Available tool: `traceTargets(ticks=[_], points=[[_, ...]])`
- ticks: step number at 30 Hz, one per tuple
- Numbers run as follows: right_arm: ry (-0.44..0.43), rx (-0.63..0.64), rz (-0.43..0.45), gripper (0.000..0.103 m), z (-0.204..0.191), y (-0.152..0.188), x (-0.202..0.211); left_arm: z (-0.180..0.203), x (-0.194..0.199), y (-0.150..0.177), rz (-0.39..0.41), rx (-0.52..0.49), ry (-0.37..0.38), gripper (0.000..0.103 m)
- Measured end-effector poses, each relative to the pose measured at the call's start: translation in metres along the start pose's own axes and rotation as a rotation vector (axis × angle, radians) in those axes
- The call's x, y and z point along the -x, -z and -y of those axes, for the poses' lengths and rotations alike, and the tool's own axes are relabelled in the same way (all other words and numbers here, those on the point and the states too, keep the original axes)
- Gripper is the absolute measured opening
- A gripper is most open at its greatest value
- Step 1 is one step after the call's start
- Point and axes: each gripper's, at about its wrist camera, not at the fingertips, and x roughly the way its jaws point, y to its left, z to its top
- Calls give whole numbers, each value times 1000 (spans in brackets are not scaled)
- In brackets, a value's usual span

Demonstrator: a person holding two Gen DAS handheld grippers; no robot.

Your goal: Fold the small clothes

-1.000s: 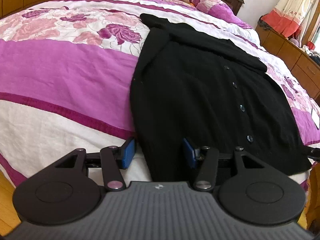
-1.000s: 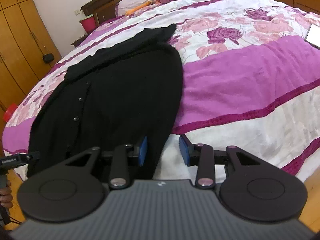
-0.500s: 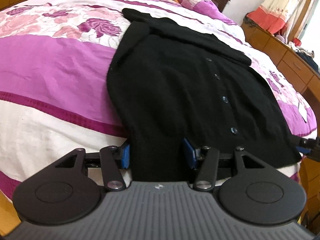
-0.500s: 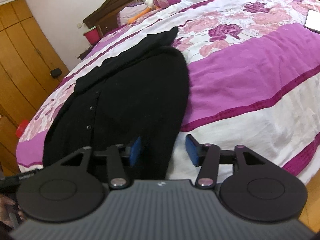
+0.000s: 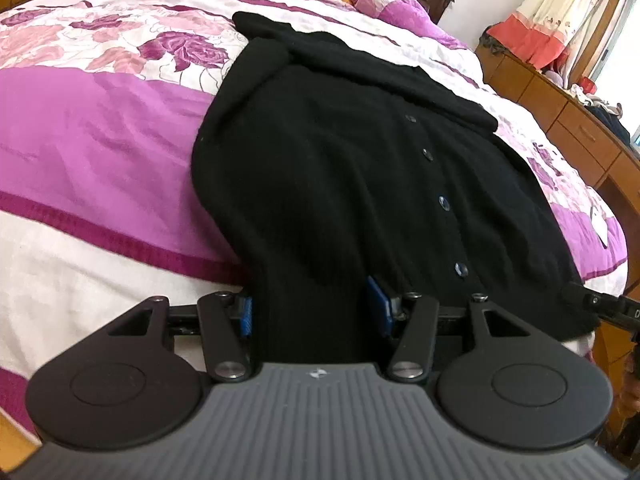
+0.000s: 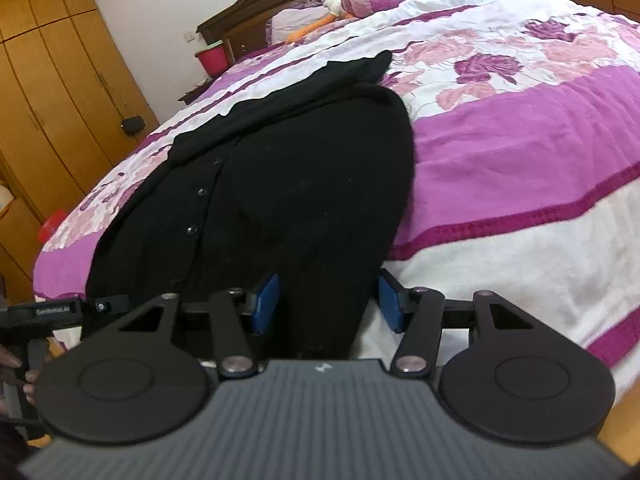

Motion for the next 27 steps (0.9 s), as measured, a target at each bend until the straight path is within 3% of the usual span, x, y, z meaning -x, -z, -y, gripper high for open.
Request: traceTargets(ticks=[1, 3, 6, 9, 11, 13, 21, 27], points=[[2, 13, 2, 47, -1, -1, -2, 0, -1, 0, 8, -3, -2, 57], [14, 26, 7, 30, -1, -2, -5, 1, -1, 1, 21, -15, -8, 51], [-10, -9, 17, 13, 4, -4, -4, -3, 3, 0, 26, -4, -1, 35], [-67, -52, 39, 11, 8, -5, 2, -7, 2, -4, 11, 37, 15, 28], [-116, -84, 55, 10, 9, -8, 6, -7, 4, -7, 11, 58, 29, 13], [-170, -111, 83, 10, 9, -12, 12, -5, 11, -9, 42, 70, 50, 9], [-239, -161, 186, 10, 5, -35, 30, 7, 46, -33, 195, 79, 169, 7], [-280, -221, 263, 10, 10, -46, 38, 5, 55, -59, 272, 130, 210, 7]])
